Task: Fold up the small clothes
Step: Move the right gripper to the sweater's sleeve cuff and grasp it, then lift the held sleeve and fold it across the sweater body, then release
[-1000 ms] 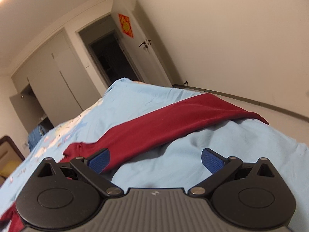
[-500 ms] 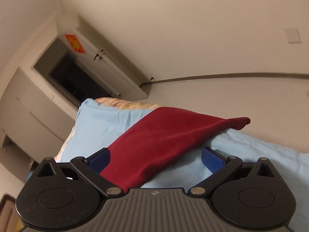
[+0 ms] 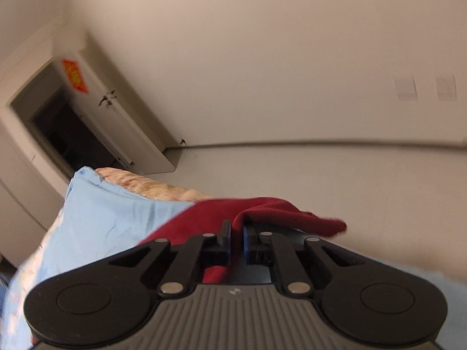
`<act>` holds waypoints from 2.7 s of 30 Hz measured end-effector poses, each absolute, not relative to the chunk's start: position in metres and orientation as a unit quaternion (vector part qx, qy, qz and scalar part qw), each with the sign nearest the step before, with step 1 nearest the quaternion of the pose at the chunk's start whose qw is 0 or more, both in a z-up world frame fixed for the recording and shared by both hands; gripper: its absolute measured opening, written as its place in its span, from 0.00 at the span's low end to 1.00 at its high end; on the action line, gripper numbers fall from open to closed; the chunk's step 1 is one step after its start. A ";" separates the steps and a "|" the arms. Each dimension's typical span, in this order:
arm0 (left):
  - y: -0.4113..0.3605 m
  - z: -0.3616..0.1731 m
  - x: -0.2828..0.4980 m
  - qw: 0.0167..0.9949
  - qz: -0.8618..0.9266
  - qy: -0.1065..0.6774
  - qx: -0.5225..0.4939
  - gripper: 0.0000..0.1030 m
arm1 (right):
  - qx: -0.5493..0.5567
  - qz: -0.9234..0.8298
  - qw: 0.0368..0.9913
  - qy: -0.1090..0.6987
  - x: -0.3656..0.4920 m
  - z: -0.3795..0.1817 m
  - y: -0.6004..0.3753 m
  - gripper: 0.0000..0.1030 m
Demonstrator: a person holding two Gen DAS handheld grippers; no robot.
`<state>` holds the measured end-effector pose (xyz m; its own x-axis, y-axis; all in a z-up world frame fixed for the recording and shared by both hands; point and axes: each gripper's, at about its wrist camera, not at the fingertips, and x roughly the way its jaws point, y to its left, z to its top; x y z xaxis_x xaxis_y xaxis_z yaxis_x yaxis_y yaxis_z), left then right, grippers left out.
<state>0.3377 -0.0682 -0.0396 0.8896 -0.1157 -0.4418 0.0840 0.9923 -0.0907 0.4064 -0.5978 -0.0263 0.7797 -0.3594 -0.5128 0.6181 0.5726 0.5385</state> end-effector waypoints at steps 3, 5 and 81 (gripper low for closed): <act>-0.061 -0.027 0.345 0.969 -0.035 0.242 -0.039 0.99 | 0.301 -0.273 0.899 0.165 0.416 -0.001 -0.580 0.08; -0.053 -0.021 0.346 0.968 -0.034 0.244 -0.047 0.99 | 0.250 -0.259 0.920 0.157 0.425 0.018 -0.563 0.08; 0.040 -0.047 0.476 0.959 0.072 0.264 -0.070 0.99 | 0.020 -0.073 0.978 0.194 0.426 -0.016 -0.296 1.00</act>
<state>0.4758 0.0400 -0.0470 0.8497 0.1018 -0.5173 -0.1759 0.9797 -0.0962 0.4257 -0.2957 -0.0158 0.9137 -0.1353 -0.3833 0.1506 0.9885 0.0102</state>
